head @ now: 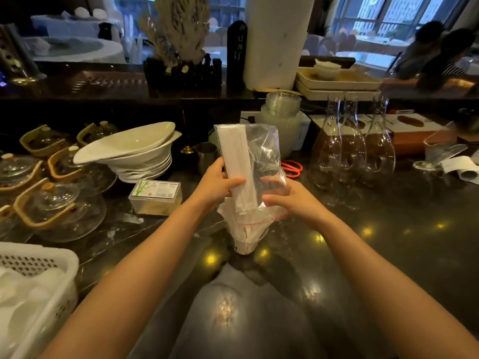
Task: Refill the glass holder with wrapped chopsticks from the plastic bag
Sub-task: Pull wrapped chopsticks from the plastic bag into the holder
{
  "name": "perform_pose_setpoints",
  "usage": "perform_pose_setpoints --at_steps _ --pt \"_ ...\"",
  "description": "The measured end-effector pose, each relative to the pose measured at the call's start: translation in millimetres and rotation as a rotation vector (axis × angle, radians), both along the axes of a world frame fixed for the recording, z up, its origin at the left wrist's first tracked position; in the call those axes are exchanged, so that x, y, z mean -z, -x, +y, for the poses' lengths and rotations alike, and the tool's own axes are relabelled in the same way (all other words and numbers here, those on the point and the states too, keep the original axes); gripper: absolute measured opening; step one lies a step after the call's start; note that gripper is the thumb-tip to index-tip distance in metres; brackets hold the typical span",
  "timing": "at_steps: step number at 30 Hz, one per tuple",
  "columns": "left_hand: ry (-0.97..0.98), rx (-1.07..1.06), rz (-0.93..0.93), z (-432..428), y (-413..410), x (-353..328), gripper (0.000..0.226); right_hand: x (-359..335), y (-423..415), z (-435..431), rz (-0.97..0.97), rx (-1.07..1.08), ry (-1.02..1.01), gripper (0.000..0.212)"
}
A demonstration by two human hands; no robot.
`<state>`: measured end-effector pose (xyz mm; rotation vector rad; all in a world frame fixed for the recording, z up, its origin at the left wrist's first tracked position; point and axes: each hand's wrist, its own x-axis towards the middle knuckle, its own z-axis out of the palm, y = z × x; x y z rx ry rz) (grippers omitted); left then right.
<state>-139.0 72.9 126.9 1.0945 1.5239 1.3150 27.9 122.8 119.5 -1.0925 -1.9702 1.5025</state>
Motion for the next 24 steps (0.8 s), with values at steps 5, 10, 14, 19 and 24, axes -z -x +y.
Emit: perform_pose_setpoints --at_steps 5,10,14,19,24 --pt "0.01 0.017 -0.002 8.0 1.9 7.0 0.06 8.0 0.6 9.0 -0.004 -0.006 -0.081 0.046" --pt "0.008 0.023 0.013 14.3 6.7 8.9 0.06 13.0 2.9 14.6 0.02 -0.005 -0.099 0.043" --pt "-0.008 0.049 0.014 13.0 10.4 5.9 0.06 17.5 1.5 16.3 0.048 -0.004 -0.087 0.038" --pt "-0.032 0.065 0.043 12.6 9.2 5.8 0.057 21.1 -3.9 16.3 0.075 -0.01 -0.052 0.031" --pt "-0.061 0.096 0.08 14.3 7.5 3.4 0.037 19.1 -6.7 12.2 0.099 -0.017 -0.035 0.031"
